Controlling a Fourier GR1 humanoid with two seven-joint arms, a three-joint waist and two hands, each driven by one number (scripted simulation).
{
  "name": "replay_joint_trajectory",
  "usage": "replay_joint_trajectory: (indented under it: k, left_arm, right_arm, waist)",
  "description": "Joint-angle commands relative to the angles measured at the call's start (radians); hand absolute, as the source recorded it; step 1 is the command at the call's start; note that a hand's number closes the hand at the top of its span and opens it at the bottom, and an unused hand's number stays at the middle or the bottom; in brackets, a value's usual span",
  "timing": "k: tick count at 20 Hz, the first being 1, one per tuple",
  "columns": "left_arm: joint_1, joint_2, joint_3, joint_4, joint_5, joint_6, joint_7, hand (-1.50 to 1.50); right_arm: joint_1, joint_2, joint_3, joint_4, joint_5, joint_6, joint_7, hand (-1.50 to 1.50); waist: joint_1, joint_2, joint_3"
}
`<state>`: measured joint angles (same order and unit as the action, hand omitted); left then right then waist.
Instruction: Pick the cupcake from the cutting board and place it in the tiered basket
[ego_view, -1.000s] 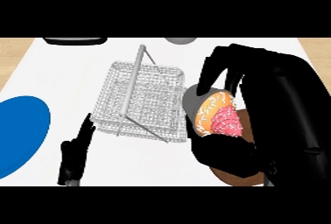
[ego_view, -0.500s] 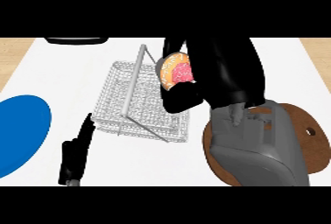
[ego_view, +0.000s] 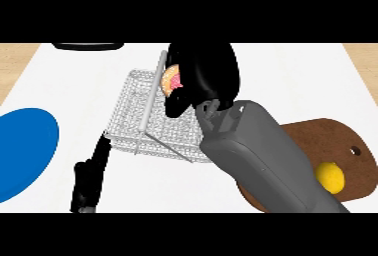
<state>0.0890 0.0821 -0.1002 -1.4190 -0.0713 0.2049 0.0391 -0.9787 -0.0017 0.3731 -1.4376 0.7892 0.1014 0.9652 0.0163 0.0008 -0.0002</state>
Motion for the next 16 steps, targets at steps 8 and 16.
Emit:
replay_joint_trajectory:
  k: [8,16]
  left_arm:
    - [-0.001,-0.002,-0.017,-0.026,-0.014,-0.009,0.029,0.0]
    - [-0.011,0.006,0.011,-0.011,-0.005,-0.01,0.004,0.0]
  right_arm:
    - [0.051,0.002,0.011,0.185,-0.312,-0.382,-0.063,-1.5]
    - [0.066,0.001,-0.061,0.151,-0.475,-0.572,-0.241,-1.5]
  waist:
    - [0.024,0.004,0.001]
    - [0.006,0.002,0.001]
